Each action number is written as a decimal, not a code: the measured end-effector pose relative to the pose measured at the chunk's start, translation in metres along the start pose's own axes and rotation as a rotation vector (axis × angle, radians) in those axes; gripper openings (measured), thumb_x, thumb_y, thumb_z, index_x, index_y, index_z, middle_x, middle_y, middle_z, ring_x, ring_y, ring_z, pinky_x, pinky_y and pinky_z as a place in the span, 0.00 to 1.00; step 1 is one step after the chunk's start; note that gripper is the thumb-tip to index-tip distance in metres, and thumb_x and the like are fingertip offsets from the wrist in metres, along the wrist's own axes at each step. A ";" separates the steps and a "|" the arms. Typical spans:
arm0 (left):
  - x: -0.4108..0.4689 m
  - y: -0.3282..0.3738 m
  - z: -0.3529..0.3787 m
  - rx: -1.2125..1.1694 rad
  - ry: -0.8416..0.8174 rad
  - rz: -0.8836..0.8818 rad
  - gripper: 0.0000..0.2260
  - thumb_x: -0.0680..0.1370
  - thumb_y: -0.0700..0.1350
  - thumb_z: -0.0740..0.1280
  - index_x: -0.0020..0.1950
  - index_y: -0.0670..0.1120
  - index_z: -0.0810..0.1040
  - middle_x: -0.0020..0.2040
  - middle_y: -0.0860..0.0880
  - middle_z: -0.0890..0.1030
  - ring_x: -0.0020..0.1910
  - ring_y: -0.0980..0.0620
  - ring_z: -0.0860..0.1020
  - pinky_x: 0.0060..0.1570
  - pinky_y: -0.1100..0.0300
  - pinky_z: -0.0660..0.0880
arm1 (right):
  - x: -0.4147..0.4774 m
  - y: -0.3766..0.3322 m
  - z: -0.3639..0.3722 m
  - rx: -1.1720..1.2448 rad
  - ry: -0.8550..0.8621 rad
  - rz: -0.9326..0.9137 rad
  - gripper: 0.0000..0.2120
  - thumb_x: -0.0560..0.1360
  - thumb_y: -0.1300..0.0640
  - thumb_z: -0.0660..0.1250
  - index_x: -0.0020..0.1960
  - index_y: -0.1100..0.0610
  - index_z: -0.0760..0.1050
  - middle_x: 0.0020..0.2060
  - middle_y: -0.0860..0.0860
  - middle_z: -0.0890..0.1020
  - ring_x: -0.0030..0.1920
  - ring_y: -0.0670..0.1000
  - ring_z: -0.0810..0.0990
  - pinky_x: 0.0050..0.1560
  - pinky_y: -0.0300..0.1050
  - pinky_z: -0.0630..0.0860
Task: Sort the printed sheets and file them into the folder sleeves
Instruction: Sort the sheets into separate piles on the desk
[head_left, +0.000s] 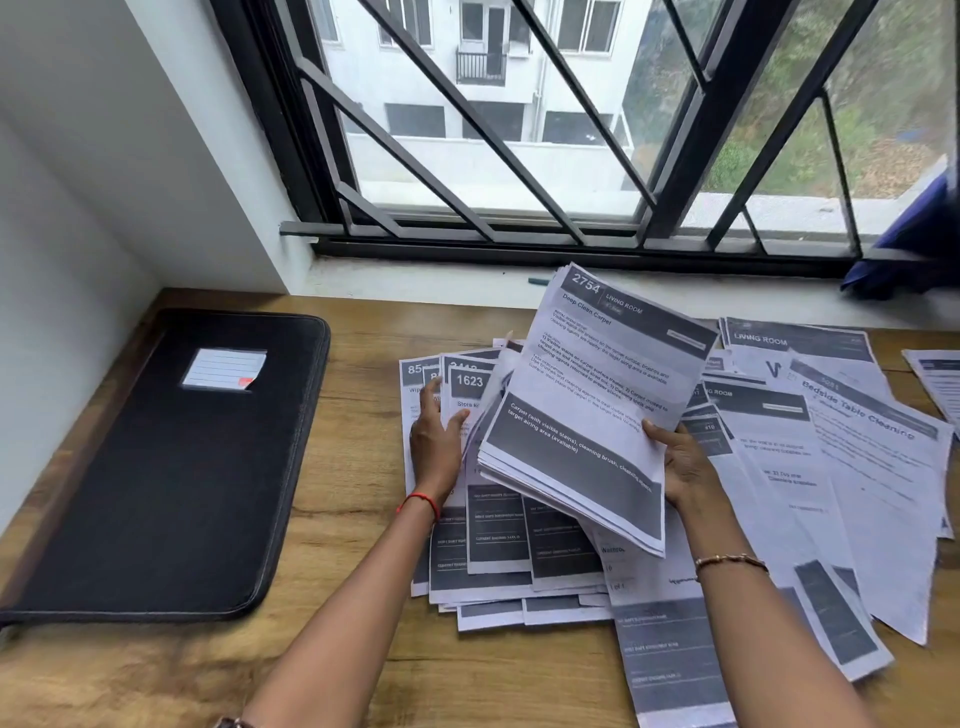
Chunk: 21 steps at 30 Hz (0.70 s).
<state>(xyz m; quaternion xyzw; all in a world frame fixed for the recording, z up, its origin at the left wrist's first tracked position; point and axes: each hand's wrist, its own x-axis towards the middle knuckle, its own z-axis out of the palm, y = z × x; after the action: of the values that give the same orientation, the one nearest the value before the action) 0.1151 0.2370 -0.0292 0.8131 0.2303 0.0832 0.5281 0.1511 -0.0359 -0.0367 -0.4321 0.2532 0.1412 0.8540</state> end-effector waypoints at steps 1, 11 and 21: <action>0.001 -0.001 0.001 0.011 0.035 -0.021 0.25 0.76 0.37 0.67 0.71 0.44 0.64 0.63 0.39 0.76 0.61 0.41 0.75 0.55 0.54 0.72 | 0.000 0.000 0.000 0.000 0.001 0.000 0.15 0.75 0.71 0.58 0.51 0.55 0.76 0.39 0.51 0.85 0.38 0.53 0.85 0.38 0.56 0.82; -0.003 0.001 0.010 0.331 0.158 -0.106 0.17 0.73 0.42 0.72 0.58 0.36 0.77 0.66 0.38 0.70 0.64 0.40 0.65 0.62 0.52 0.63 | 0.000 -0.001 0.000 0.006 0.012 -0.001 0.15 0.75 0.71 0.58 0.51 0.55 0.76 0.39 0.51 0.85 0.38 0.53 0.85 0.35 0.53 0.82; -0.003 0.013 0.009 0.082 0.176 -0.173 0.31 0.68 0.31 0.73 0.67 0.37 0.63 0.64 0.35 0.64 0.52 0.42 0.72 0.58 0.49 0.71 | 0.000 -0.001 0.002 -0.016 0.003 -0.023 0.15 0.75 0.71 0.58 0.51 0.55 0.76 0.38 0.50 0.85 0.38 0.52 0.85 0.36 0.51 0.82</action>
<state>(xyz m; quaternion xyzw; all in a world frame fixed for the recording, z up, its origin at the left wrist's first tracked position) 0.1198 0.2237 -0.0212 0.8006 0.3485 0.0989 0.4774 0.1524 -0.0353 -0.0354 -0.4420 0.2482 0.1326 0.8517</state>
